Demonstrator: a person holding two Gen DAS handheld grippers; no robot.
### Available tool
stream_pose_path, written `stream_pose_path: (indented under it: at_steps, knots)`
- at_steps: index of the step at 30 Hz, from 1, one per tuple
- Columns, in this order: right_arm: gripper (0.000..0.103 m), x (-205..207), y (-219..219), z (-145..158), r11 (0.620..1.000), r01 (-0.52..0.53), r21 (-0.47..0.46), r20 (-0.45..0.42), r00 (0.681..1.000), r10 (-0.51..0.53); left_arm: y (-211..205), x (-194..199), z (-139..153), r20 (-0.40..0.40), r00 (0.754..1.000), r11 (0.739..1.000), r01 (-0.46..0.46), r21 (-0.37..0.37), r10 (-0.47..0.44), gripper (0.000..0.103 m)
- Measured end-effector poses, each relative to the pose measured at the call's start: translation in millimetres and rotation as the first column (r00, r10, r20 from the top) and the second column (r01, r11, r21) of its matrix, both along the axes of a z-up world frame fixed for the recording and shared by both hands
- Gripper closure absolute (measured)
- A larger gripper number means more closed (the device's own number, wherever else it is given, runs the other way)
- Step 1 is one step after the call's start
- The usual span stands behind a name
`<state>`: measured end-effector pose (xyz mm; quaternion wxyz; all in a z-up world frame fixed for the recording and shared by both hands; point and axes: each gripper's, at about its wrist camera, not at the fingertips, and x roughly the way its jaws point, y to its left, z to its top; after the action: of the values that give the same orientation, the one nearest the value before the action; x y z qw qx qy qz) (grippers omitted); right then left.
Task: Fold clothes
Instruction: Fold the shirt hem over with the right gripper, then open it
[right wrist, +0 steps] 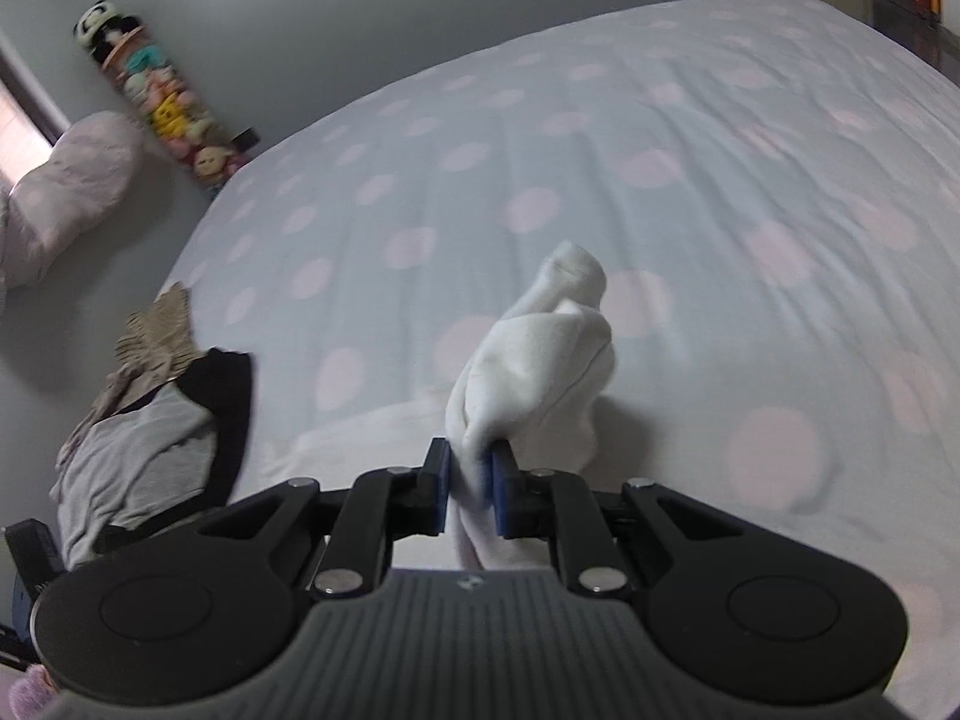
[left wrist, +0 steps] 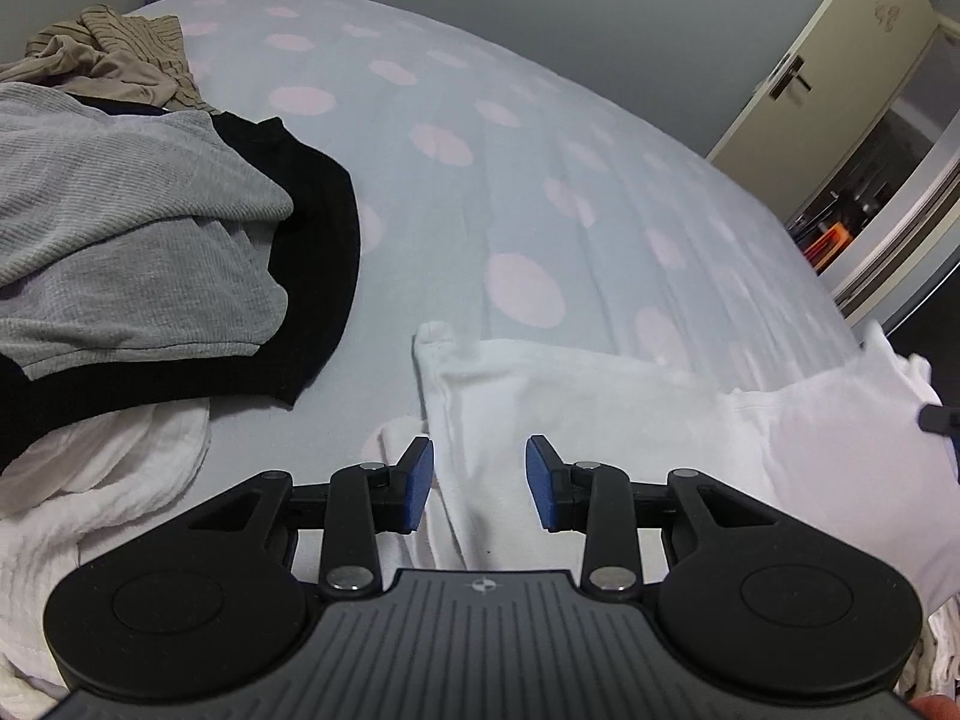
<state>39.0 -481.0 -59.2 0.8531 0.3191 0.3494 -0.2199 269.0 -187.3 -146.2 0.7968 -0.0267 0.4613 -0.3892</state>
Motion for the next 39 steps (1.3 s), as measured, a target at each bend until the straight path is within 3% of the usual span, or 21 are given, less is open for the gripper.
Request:
stream_pose_path:
  at_steps: [6, 15, 16, 17, 18, 22, 27, 31, 33, 34, 39]
  knots:
    - [0.087, 51.7, 45.3, 2.9, 0.996, -0.091, 0.006, 0.009, 0.996, 0.091, 4.4, -1.0, 0.7, -0.016, 1.0, 0.999, 0.02, -0.032, -0.02, 0.077]
    - [0.087, 123.7, 108.5, -36.9, 0.98, -0.182, 0.084, 0.01, 0.983, 0.182, 14.1, 8.4, -10.4, -0.066, 0.998, 0.999, -0.017, -0.038, 0.015, 0.077]
    - [0.087, 129.1, 113.0, -40.2, 0.979, -0.183, 0.089, 0.013, 0.983, 0.183, 16.4, 9.7, -11.1, -0.07, 0.997, 0.999, -0.027, -0.037, 0.024, 0.077]
    - [0.096, 131.0, 113.6, -39.7, 0.981, -0.175, 0.089, 0.03, 0.985, 0.173, 18.9, 10.8, -11.0, -0.072, 0.997, 0.999, -0.034, -0.038, 0.031, 0.077]
    - [0.098, 133.0, 114.3, -39.1, 0.982, -0.166, 0.089, 0.047, 0.986, 0.163, 22.0, 12.2, -10.1, -0.074, 0.996, 0.998, -0.042, -0.042, 0.039, 0.077]
    - [0.098, 139.7, 113.2, -31.6, 0.984, -0.167, 0.067, 0.074, 0.984, 0.162, 28.2, 18.4, -9.7, -0.094, 0.993, 0.996, -0.072, -0.055, 0.066, 0.077]
    - [0.098, 148.9, 119.4, -56.4, 0.968, -0.218, 0.124, 0.008, 0.976, 0.219, 24.4, 18.8, -13.5, -0.105, 0.993, 0.997, -0.063, -0.038, 0.059, 0.077]
    - [0.09, 146.4, 119.8, -74.5, 0.957, -0.243, 0.157, 0.018, 0.97, 0.243, 28.7, 19.0, -11.4, -0.106, 0.992, 0.996, -0.071, -0.049, 0.066, 0.077]
    - [0.079, 143.9, 120.0, -78.7, 0.952, -0.258, 0.164, 0.031, 0.966, 0.257, 29.3, 18.8, -11.9, -0.119, 0.991, 0.996, -0.064, -0.057, 0.057, 0.077]
    - [0.067, 141.8, 120.9, -78.4, 0.951, -0.268, 0.155, 0.032, 0.963, 0.266, 29.2, 18.2, -12.0, -0.127, 0.991, 0.996, -0.058, -0.062, 0.05, 0.077]
    - [0.065, 114.6, 126.6, -69.2, 0.948, -0.311, 0.071, 0.021, 0.95, 0.311, 31.3, 8.6, -10.0, -0.156, 0.988, 0.997, -0.022, -0.076, 0.01, 0.077]
